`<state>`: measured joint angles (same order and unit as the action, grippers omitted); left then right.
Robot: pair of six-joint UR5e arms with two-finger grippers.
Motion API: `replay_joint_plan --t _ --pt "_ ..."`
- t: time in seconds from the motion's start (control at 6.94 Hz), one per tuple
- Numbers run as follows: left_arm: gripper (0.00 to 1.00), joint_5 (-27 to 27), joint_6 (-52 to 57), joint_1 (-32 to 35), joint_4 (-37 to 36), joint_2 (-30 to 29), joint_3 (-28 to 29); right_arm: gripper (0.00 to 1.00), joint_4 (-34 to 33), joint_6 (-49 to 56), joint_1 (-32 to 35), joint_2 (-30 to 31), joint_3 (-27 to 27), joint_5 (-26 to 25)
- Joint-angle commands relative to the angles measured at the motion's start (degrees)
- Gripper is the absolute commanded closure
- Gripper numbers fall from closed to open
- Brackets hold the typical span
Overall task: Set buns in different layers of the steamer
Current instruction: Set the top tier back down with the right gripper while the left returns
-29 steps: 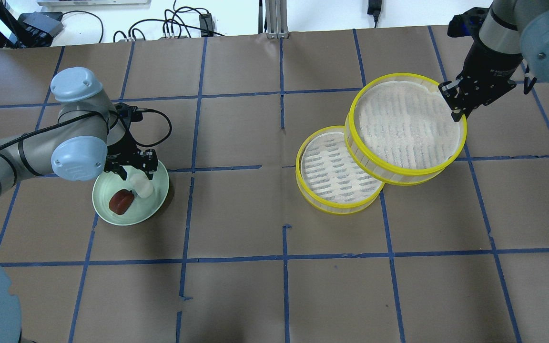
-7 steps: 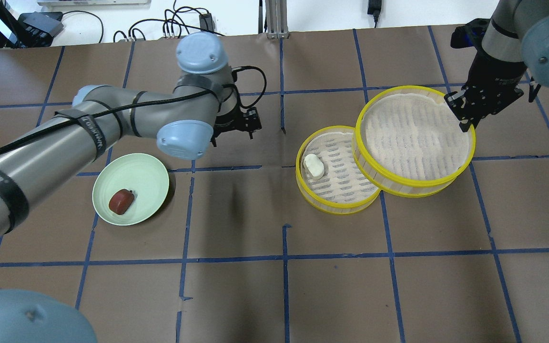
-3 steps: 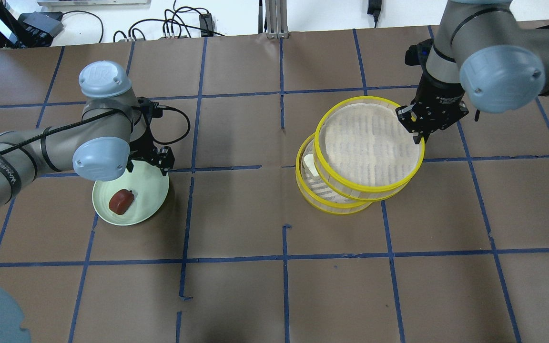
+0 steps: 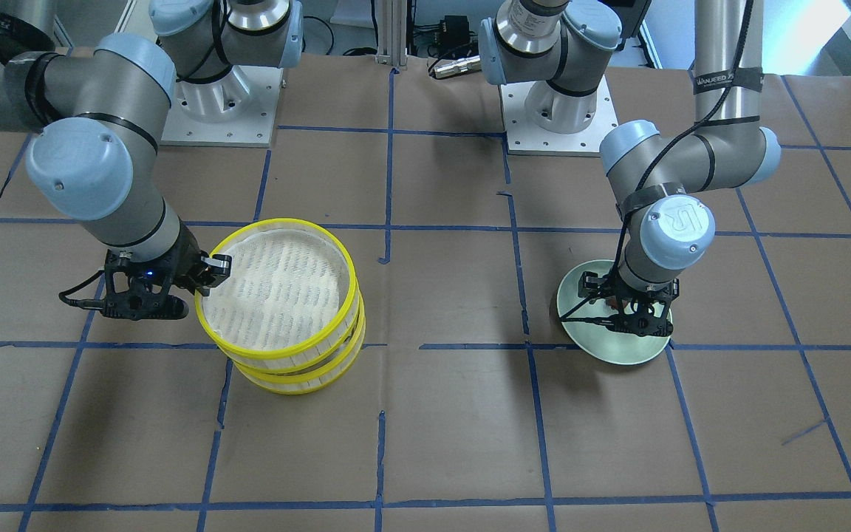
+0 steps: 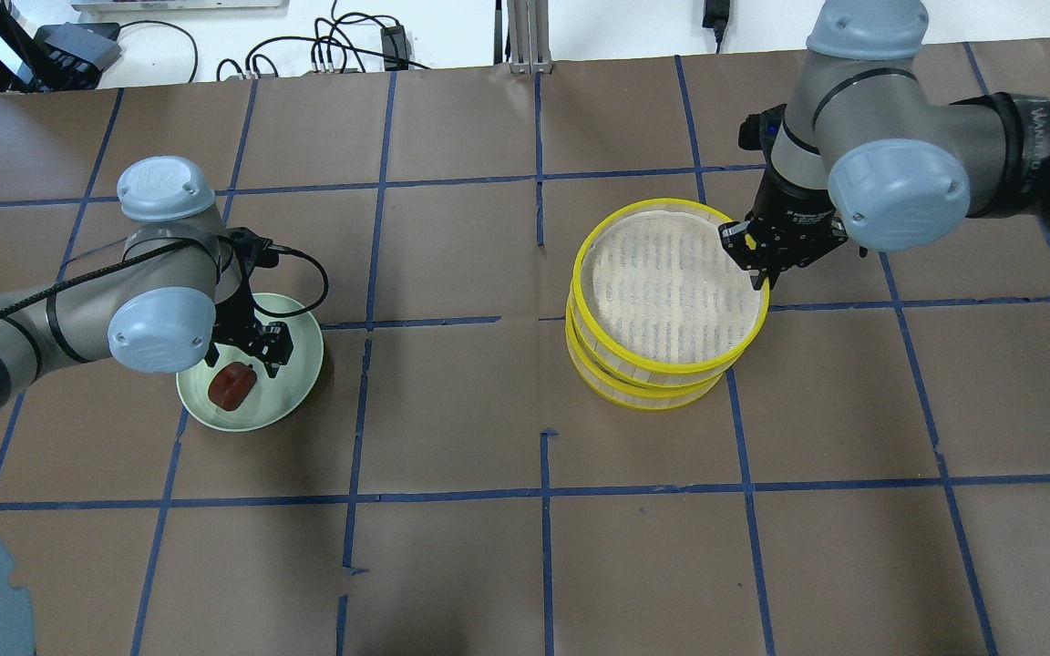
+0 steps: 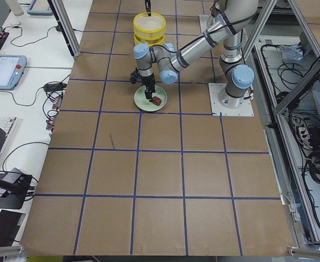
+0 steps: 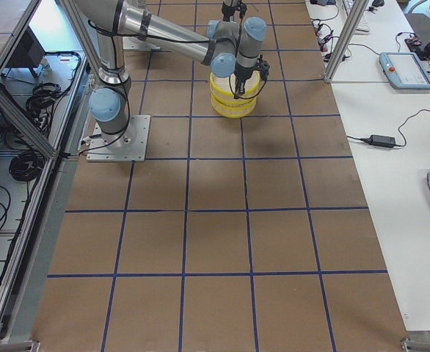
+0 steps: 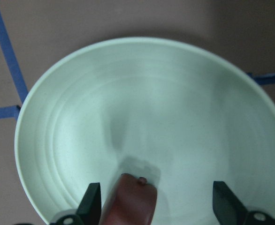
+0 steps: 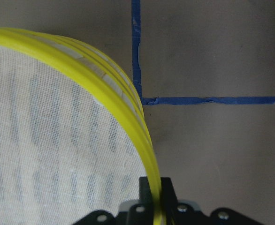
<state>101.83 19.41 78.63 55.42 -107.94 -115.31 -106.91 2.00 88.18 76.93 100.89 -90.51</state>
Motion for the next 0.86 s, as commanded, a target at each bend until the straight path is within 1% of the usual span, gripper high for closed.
replay_joint_plan --t 0.0,0.14,0.29,0.43,0.58,0.72 --pt "0.6 -2.1 0.2 -0.6 0.3 -0.2 -0.3 0.89 -0.4 0.1 0.1 -0.5 0.2 -0.4" --pt "0.79 -2.2 -0.1 -0.6 1.7 0.0 0.0 0.89 -0.3 0.1 0.1 -1.2 0.4 -0.4" --pt "0.83 -2.1 0.0 -0.8 2.9 0.3 0.7 0.89 -0.4 0.1 0.1 -1.3 0.2 -0.4" --pt "0.83 -1.9 0.1 -0.8 3.1 0.4 1.2 0.89 -0.4 -0.1 0.1 -1.4 0.3 -0.4" --pt "0.83 -1.9 -0.5 -0.7 4.0 1.1 3.1 0.89 -0.4 -0.1 0.1 -1.7 0.2 -0.4" --pt "0.83 -2.2 -1.9 0.0 9.0 2.0 6.6 0.89 -0.4 -0.2 0.1 -1.8 0.3 -0.4"
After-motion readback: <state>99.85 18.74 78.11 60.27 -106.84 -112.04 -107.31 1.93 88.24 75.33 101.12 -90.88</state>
